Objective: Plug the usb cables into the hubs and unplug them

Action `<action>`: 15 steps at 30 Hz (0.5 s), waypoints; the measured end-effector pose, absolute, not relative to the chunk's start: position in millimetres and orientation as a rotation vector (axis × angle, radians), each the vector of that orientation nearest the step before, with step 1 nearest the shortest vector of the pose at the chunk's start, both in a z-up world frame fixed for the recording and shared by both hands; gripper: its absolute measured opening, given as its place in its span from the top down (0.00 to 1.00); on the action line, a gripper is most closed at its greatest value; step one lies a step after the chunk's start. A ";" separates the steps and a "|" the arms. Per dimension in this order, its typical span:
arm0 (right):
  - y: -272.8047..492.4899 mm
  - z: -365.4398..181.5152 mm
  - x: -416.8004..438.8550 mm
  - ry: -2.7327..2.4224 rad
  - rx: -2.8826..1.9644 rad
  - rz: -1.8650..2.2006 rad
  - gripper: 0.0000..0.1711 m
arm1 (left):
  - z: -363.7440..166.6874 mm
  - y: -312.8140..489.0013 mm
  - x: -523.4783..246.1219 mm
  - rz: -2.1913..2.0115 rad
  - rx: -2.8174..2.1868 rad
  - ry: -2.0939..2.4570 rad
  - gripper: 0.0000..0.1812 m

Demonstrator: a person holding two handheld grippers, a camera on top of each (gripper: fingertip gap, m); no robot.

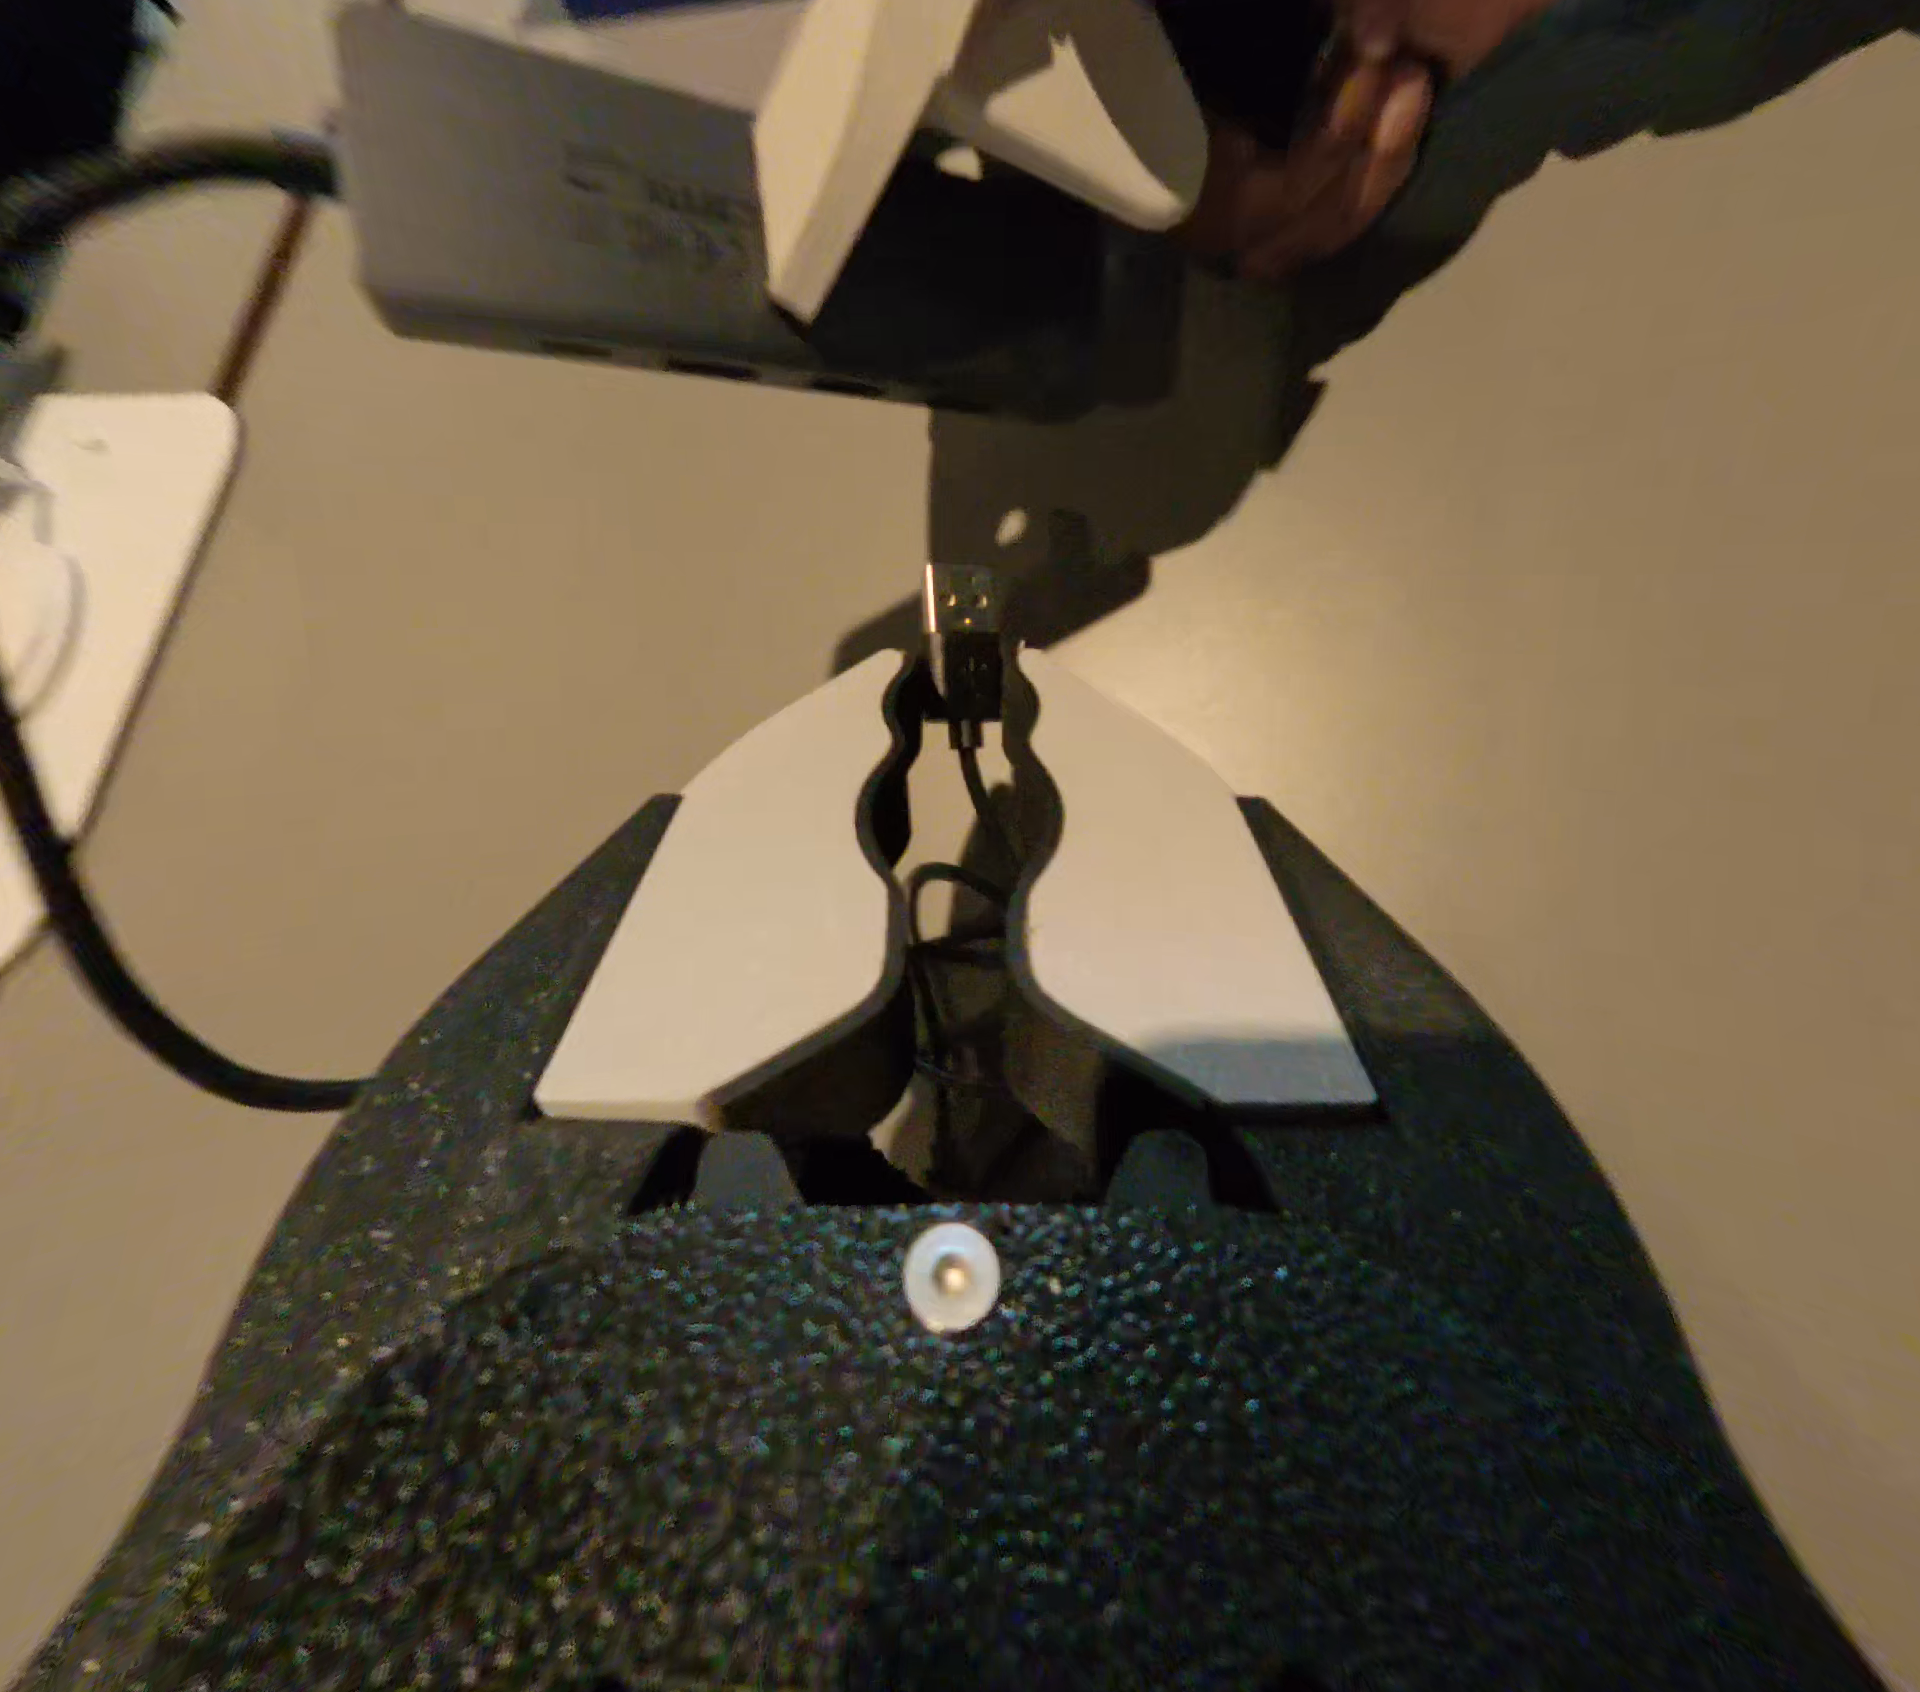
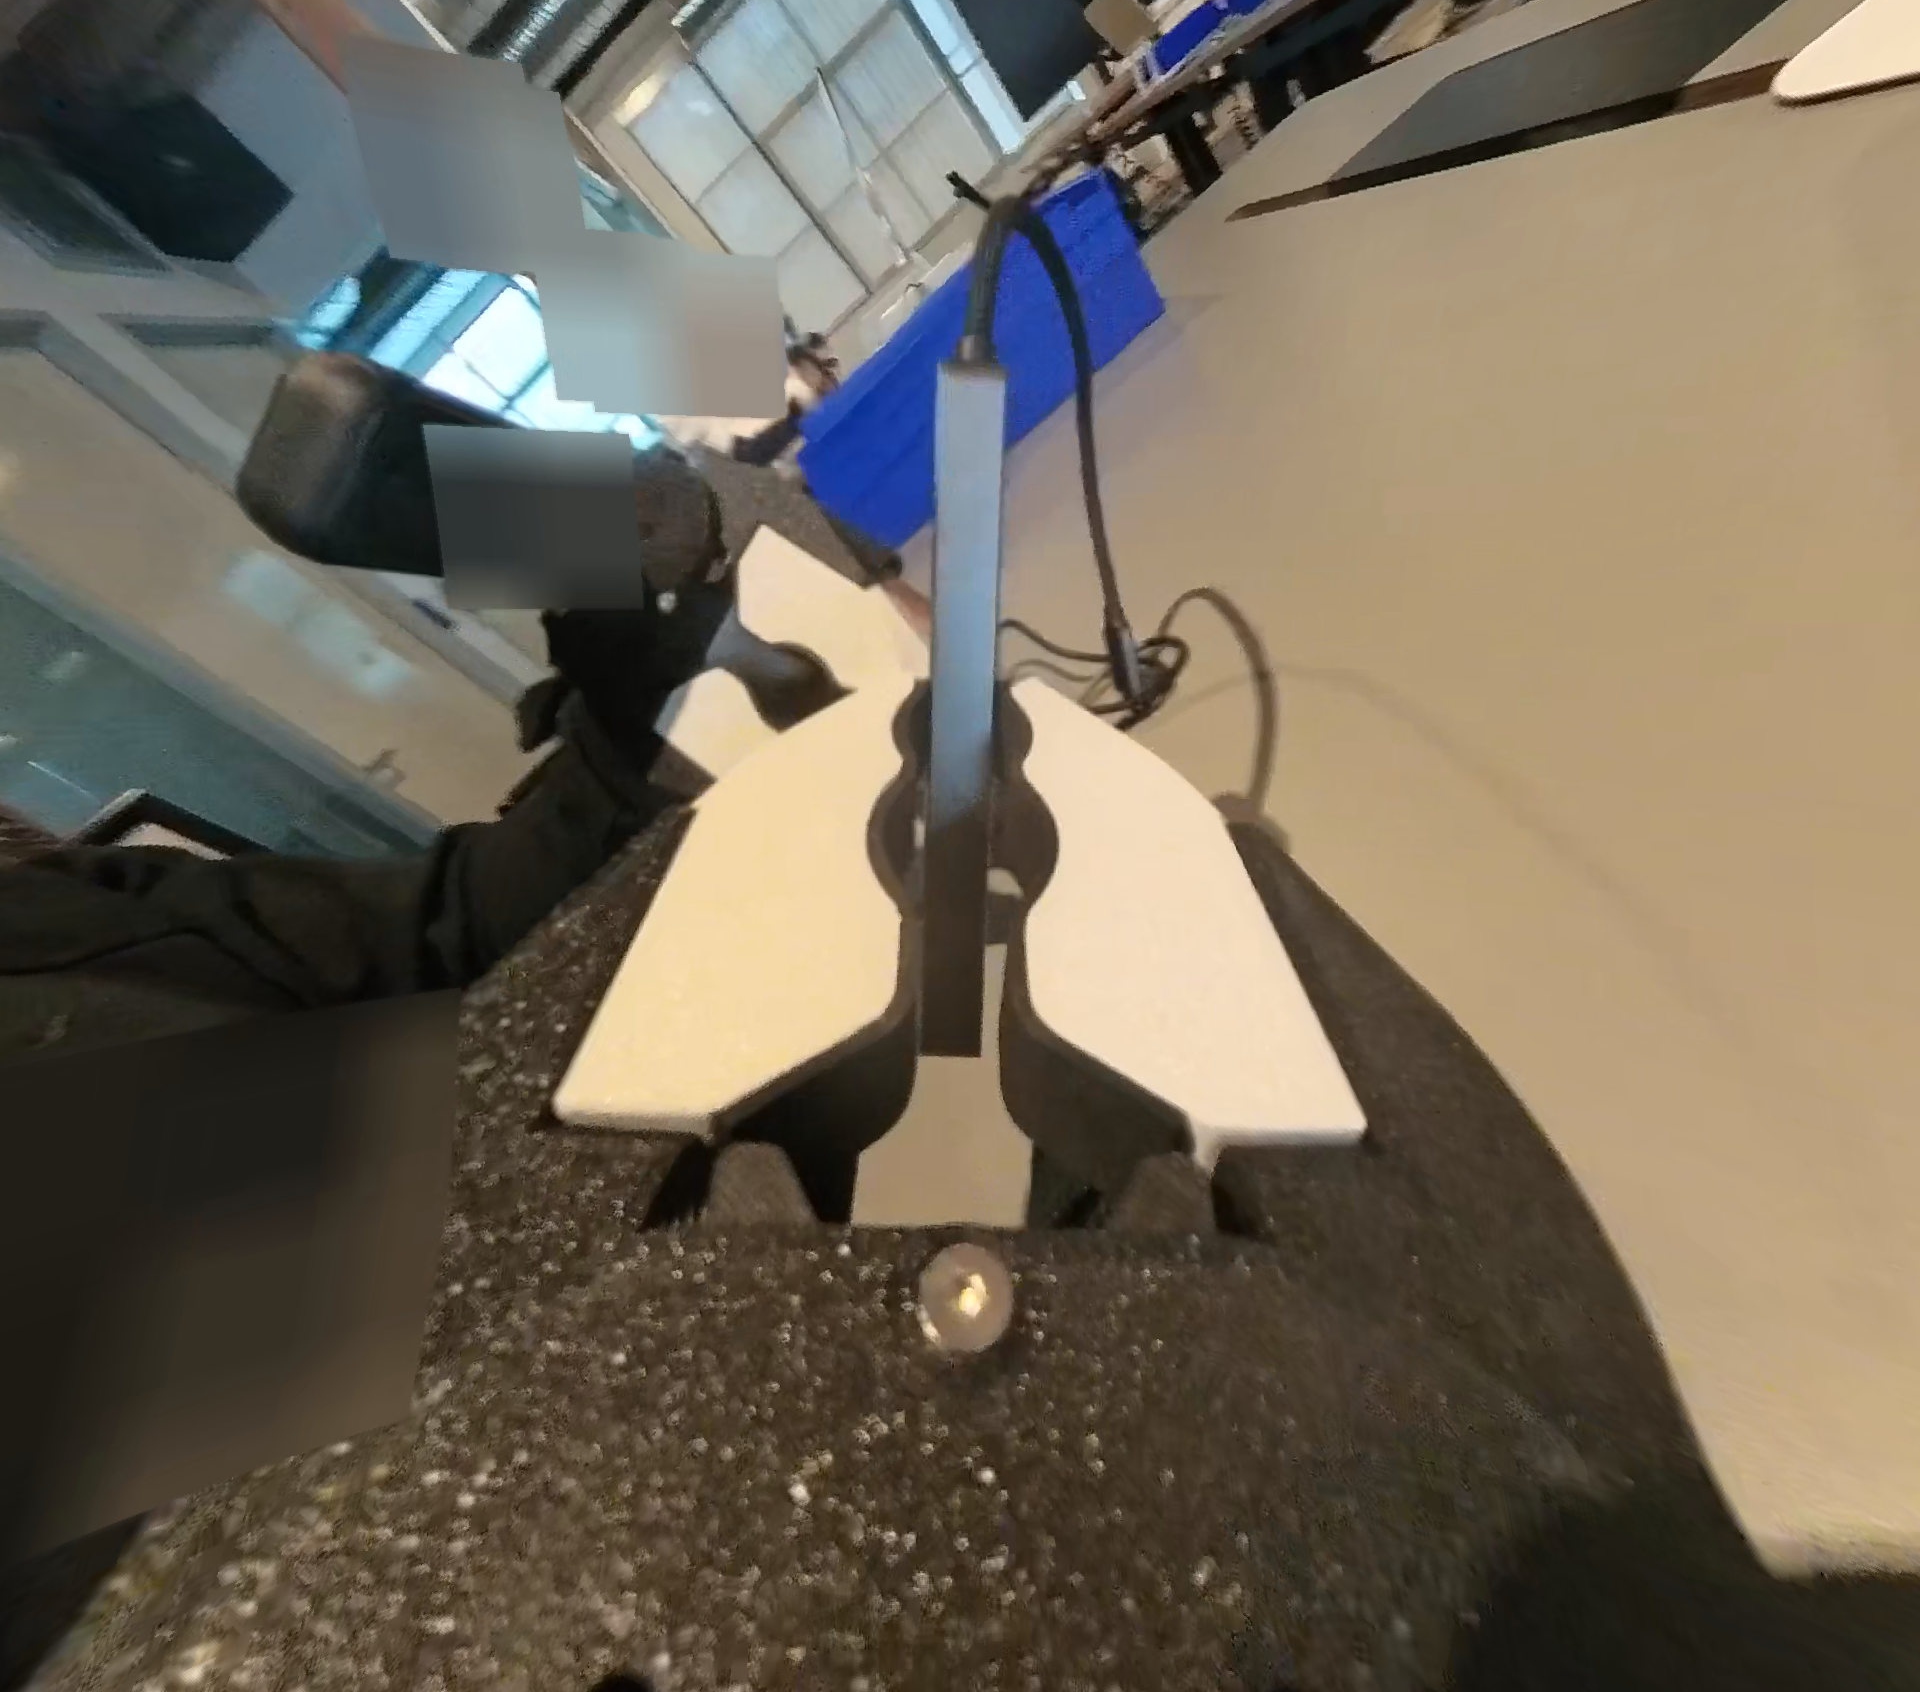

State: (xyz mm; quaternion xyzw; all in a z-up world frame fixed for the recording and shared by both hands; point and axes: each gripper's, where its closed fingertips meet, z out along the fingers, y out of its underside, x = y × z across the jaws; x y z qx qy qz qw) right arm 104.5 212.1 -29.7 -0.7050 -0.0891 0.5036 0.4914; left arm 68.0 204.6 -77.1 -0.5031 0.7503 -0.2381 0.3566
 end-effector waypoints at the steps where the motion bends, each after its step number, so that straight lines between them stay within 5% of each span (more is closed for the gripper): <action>1: 210.1 -28.0 102.7 -0.216 -1.699 1.269 0.93 | -70.3 205.6 68.1 -0.614 -1.261 1.917 0.92; 15: 178.0 8.3 91.7 -0.363 -1.399 1.586 0.93 | -14.2 175.1 64.6 -1.075 -1.128 1.778 0.92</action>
